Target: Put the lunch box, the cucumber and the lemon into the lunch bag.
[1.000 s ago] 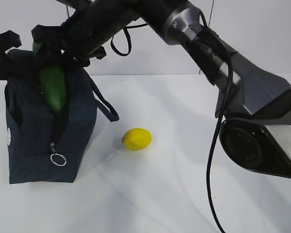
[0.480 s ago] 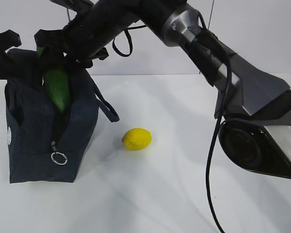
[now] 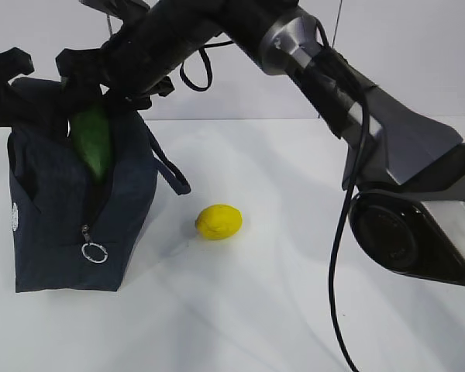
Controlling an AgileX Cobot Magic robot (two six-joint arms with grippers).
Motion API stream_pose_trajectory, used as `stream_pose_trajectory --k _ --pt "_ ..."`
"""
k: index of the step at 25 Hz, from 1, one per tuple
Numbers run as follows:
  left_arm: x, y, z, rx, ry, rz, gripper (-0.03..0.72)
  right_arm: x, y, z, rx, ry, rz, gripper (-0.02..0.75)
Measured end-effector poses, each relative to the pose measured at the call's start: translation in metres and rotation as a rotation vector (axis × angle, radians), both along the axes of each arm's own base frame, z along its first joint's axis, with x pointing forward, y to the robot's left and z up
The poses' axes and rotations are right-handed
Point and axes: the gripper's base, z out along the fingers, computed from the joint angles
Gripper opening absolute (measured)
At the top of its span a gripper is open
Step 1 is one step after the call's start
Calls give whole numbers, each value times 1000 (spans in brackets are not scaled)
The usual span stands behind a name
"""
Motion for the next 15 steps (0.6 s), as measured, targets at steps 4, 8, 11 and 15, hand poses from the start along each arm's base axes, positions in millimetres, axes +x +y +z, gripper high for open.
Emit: stream_pose_trajectory --k 4,8,11,15 --pt "0 0 0 0 0 0 -7 -1 1 1 8 5 3 452" --pt "0 0 0 0 0 0 -7 -1 1 1 16 10 7 496" --pt "0 0 0 0 0 0 -7 -1 1 1 18 12 8 558" --pt "0 0 0 0 0 0 -7 -1 1 0 18 14 8 577"
